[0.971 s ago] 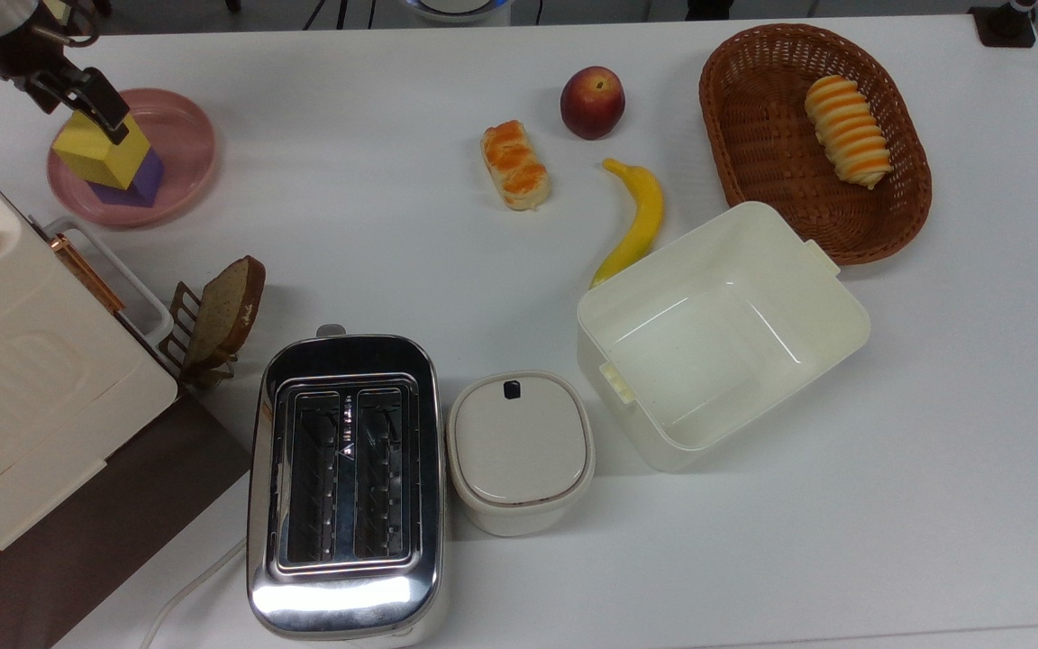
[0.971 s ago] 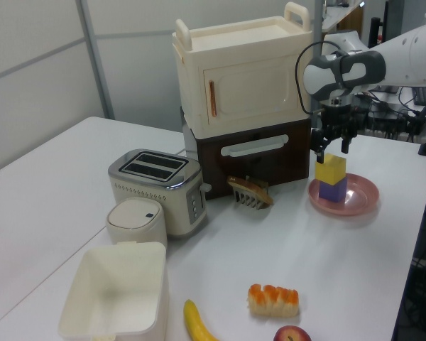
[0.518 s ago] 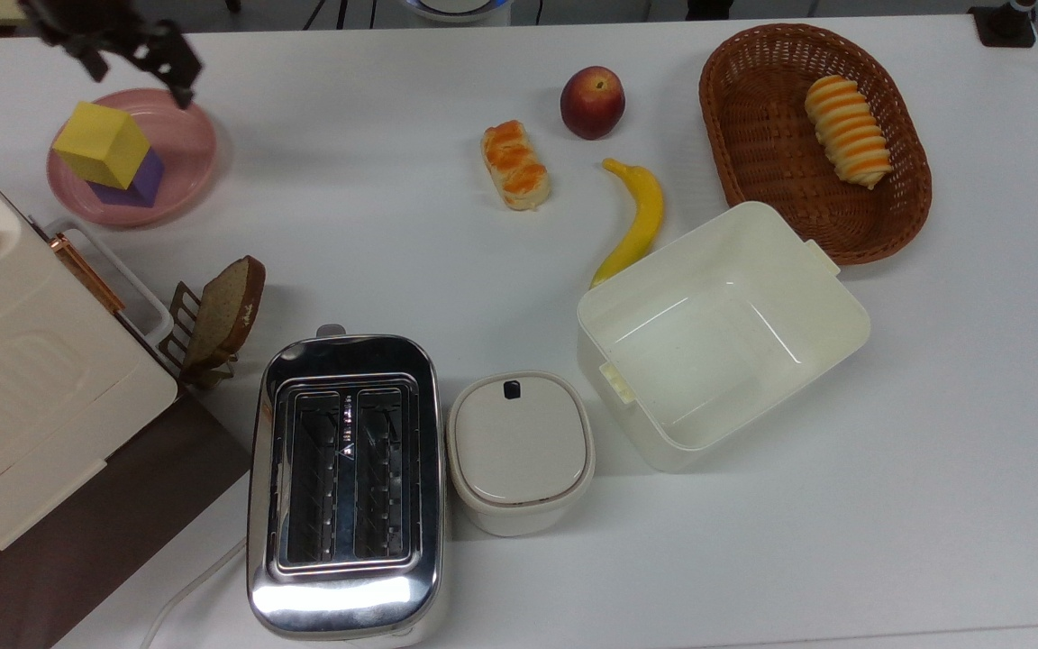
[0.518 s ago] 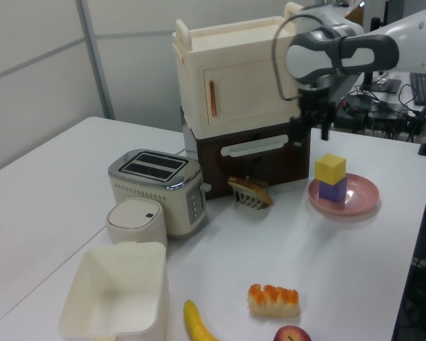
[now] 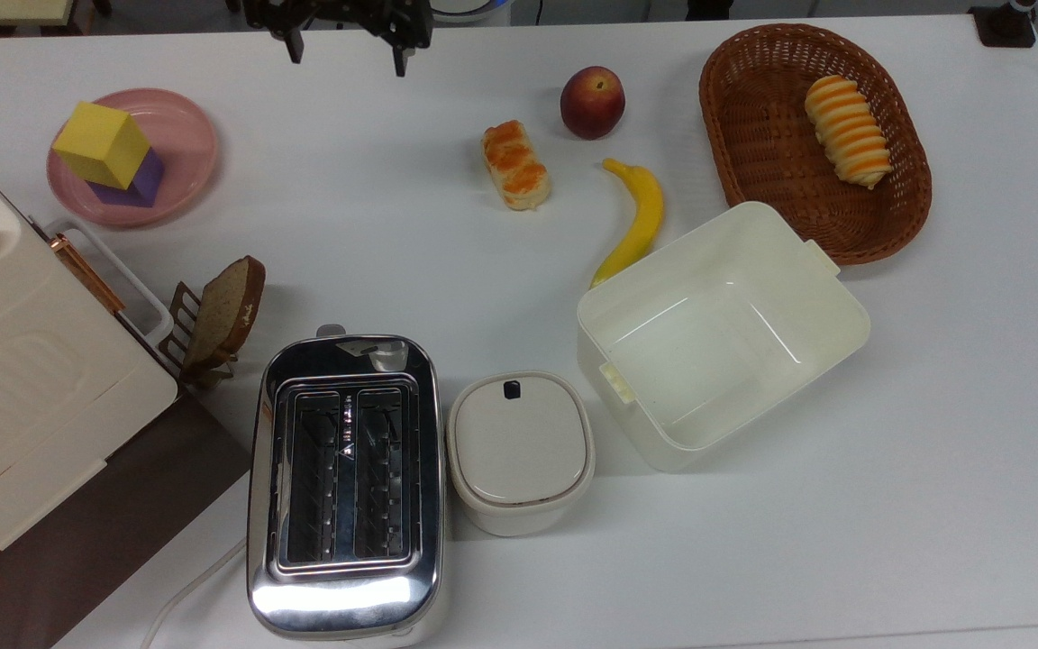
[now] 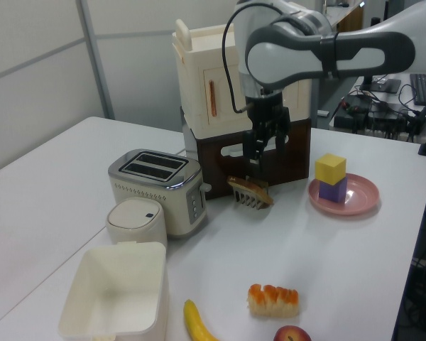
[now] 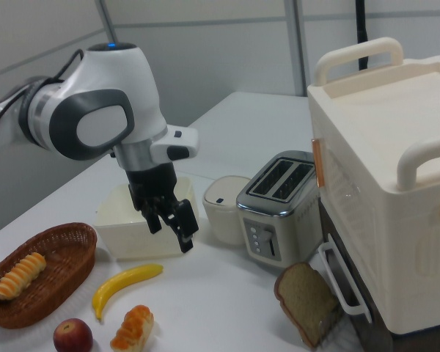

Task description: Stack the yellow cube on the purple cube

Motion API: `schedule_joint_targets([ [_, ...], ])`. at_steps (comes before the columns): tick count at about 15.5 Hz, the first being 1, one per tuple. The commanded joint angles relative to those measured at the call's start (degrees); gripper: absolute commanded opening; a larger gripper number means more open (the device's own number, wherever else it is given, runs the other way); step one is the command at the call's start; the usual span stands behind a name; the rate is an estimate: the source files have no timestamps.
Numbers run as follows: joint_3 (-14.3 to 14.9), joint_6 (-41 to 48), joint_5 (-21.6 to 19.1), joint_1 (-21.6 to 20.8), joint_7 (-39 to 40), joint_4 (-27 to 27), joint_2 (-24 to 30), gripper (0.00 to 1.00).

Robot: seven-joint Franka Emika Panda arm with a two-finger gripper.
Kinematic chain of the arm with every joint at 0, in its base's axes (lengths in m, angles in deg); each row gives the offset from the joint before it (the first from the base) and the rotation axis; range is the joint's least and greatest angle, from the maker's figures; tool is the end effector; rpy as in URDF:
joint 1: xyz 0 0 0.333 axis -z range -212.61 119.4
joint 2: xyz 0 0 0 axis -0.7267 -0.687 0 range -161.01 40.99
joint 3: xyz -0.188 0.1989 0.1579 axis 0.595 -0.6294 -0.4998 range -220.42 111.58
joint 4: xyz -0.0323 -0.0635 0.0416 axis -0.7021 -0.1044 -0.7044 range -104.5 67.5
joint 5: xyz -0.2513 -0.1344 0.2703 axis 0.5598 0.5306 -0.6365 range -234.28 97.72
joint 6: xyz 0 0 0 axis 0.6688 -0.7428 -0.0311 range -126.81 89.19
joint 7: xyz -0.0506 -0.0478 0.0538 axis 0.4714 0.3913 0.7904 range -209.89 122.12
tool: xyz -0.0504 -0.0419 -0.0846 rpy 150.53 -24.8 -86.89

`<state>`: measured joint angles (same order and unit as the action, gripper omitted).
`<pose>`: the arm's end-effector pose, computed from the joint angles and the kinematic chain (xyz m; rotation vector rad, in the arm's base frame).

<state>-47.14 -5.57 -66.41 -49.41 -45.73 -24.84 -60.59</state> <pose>0.5568 -0.0466 0.5721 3.1034 -0.1667 -0.0867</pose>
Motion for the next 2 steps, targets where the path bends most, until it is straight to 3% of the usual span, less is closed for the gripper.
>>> schedule_joint_targets([
  [1,-1.1,1.9,-3.4,2.5,-0.4,2.0,-0.7,1.0],
  [2,-1.7,1.9,-3.3,2.3,-0.4,2.0,-0.7,1.0],
])
